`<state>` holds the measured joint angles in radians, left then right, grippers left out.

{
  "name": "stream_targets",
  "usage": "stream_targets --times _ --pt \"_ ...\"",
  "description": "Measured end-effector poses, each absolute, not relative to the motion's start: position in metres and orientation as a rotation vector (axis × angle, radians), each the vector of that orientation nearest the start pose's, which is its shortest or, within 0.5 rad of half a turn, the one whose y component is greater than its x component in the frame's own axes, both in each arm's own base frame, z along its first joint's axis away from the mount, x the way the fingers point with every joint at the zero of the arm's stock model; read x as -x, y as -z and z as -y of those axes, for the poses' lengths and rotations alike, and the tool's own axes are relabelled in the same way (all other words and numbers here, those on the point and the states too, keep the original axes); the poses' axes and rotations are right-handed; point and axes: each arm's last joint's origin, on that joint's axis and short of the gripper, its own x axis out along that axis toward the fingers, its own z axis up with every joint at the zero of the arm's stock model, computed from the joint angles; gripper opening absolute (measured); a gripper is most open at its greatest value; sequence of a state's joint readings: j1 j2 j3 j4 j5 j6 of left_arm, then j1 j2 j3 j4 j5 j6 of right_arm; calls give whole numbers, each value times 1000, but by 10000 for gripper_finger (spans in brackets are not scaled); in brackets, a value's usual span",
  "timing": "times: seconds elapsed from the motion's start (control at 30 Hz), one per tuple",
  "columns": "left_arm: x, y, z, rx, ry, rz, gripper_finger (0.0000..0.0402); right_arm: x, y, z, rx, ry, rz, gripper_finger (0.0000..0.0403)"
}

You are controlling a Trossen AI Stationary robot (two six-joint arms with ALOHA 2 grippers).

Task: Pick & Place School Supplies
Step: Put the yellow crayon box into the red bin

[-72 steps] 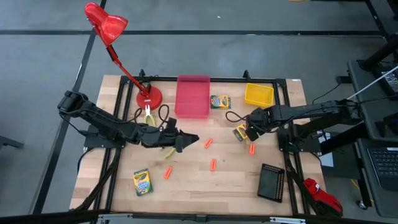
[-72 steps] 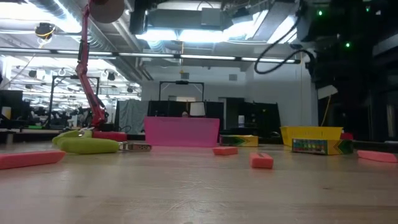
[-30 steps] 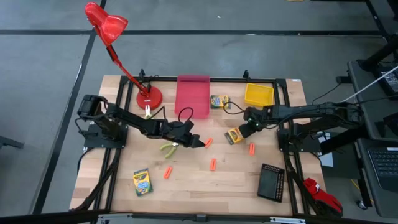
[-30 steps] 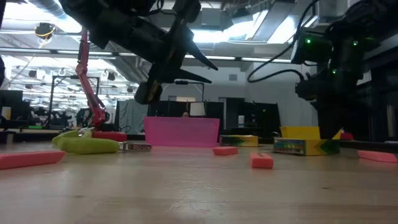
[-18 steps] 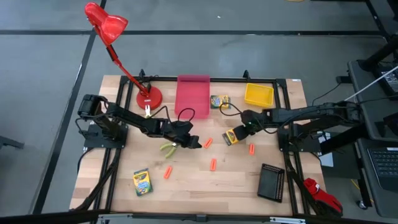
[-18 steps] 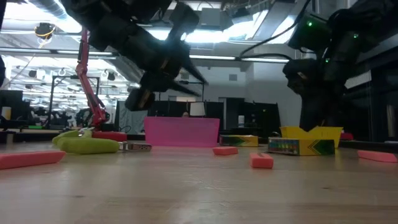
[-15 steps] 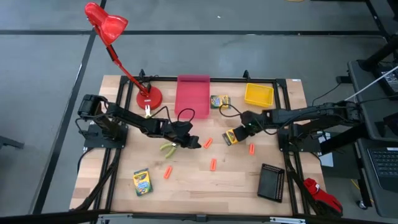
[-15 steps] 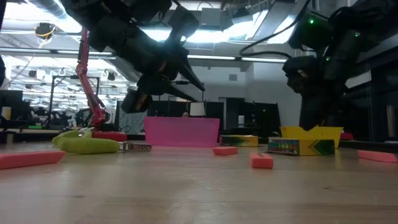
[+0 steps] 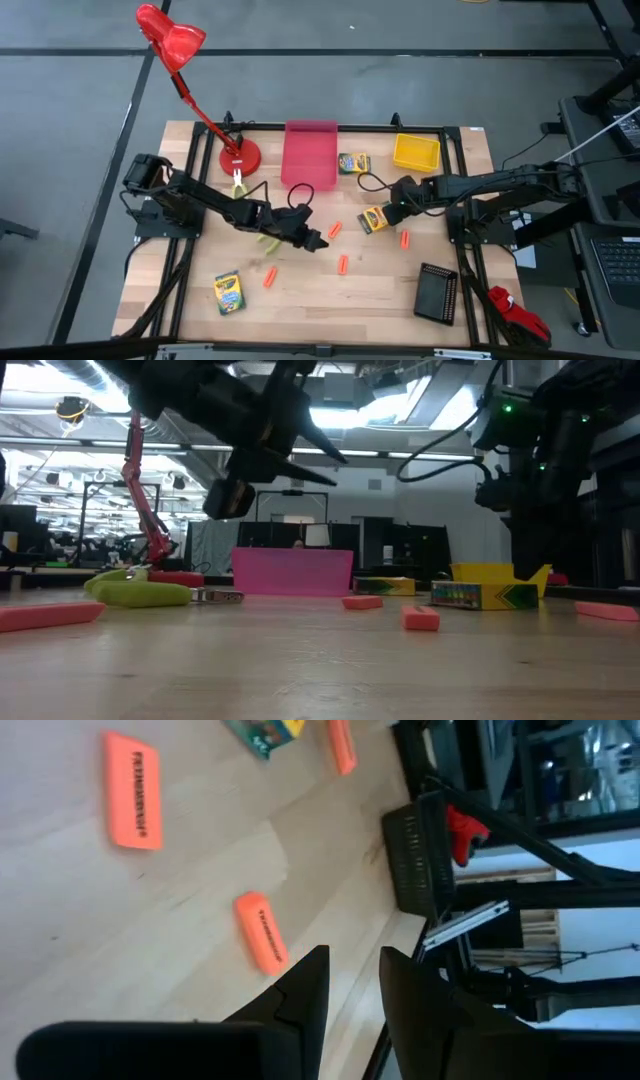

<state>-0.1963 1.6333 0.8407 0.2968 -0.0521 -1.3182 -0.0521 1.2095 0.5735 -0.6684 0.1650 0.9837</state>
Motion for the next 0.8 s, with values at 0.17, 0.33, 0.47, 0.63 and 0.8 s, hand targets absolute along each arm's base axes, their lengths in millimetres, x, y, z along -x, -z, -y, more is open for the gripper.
stream_targets --times 0.17,0.33,0.47,0.63,0.8 --pt "-326 -182 66 1232 -337 -531 88 -182 -155 16 -722 846 -1116 32" --pt "-320 -174 59 1205 -461 -571 88 -187 -143 17 -683 842 -1178 32" --pt "-321 -174 55 1186 -466 -570 88 -198 -134 16 -719 798 -1174 32" --pt "-319 -171 53 1169 -493 -591 88 -211 -128 14 -783 760 -1138 32" --pt "-317 -169 52 1156 -533 -606 88 -243 -140 5 -810 654 -1065 32"
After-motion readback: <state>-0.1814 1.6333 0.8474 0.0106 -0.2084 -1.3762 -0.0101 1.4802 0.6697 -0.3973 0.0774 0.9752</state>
